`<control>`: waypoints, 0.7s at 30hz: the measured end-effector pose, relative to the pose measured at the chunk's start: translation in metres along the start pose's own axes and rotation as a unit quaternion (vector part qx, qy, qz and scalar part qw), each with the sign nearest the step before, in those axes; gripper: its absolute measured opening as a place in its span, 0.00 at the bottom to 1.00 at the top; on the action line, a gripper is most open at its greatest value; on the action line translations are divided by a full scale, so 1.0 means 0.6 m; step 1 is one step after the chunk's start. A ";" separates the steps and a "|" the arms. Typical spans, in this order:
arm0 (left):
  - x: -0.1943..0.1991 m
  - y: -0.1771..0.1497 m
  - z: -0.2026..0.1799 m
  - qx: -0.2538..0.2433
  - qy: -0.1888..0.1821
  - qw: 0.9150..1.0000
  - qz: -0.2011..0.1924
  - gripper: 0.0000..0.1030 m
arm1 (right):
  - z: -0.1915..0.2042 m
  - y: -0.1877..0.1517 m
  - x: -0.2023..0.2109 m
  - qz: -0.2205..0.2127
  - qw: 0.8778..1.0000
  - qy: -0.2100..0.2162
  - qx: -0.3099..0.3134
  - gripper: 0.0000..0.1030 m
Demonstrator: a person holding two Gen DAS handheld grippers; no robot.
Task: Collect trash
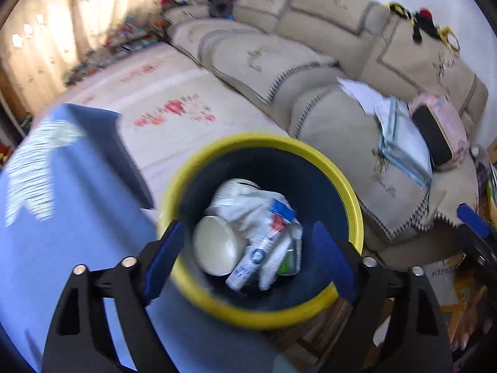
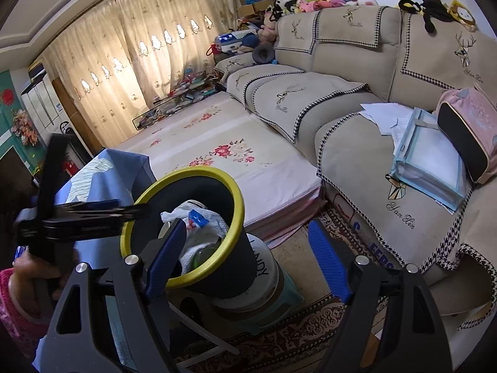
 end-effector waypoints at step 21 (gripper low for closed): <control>0.530 -0.332 0.335 0.186 0.204 0.931 -0.238 0.95 | 0.228 -0.022 0.108 -0.036 0.989 0.064 0.131 0.93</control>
Point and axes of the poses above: each gripper's, at about its wrist camera, not at the fingertips, and x roughly against the way its jaws point, z to its left, y to its top, the point moved 7 cm from there along -x, roughly the way its jaws point, and after that the axes turned 13 degrees about x, right-handed, at the moved point
